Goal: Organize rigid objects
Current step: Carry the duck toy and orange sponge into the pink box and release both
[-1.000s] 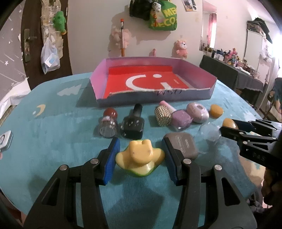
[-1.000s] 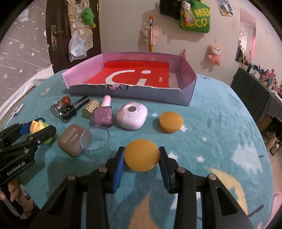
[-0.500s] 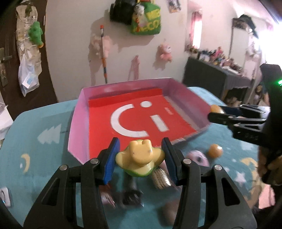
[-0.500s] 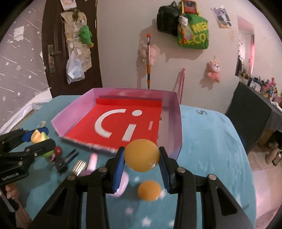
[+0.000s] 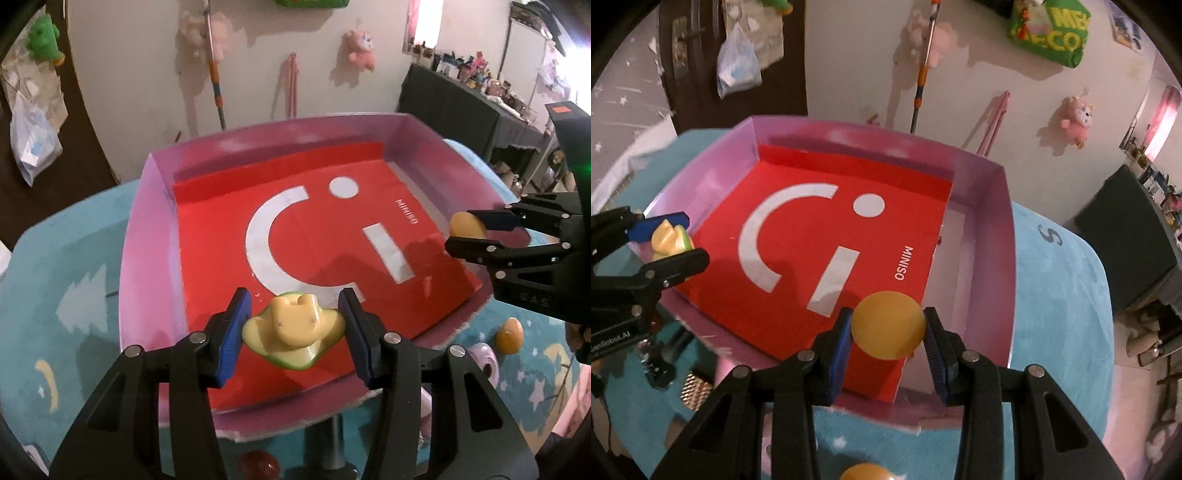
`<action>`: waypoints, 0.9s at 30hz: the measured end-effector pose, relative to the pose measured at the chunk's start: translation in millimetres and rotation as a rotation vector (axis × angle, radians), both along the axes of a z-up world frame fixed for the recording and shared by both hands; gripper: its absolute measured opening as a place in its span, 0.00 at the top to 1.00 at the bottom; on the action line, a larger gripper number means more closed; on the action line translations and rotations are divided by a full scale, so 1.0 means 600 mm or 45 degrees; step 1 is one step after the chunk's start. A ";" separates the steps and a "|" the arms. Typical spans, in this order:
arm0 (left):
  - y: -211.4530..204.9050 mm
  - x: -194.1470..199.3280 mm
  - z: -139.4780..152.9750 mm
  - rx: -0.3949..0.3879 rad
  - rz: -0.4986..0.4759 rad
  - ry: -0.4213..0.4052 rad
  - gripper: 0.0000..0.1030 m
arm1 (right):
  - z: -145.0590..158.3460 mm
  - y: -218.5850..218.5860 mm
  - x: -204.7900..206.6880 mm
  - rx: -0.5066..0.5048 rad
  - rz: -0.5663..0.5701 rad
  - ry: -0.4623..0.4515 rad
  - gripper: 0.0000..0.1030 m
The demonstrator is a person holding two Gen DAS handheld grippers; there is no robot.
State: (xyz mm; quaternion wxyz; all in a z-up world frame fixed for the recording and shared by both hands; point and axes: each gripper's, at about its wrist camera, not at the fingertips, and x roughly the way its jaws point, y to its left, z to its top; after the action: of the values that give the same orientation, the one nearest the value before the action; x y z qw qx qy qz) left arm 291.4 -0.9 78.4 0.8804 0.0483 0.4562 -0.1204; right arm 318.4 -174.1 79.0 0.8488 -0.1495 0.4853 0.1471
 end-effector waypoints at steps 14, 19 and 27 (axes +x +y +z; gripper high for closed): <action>-0.013 0.026 -0.023 0.098 -0.012 0.065 0.54 | -0.016 0.003 0.021 -0.099 0.050 0.083 0.61; -0.017 0.033 -0.023 0.117 -0.016 0.067 0.54 | -0.024 0.012 0.018 -0.163 0.080 0.090 0.62; -0.019 0.036 -0.024 0.130 -0.021 0.076 0.54 | -0.036 0.022 0.025 -0.227 0.099 0.104 0.62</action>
State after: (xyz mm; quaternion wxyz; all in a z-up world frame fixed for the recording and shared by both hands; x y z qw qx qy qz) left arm 313.2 -12.1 63.9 0.8618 0.0932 0.4873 -0.1055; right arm 333.2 -161.1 57.6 0.8052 -0.2371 0.5247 0.1420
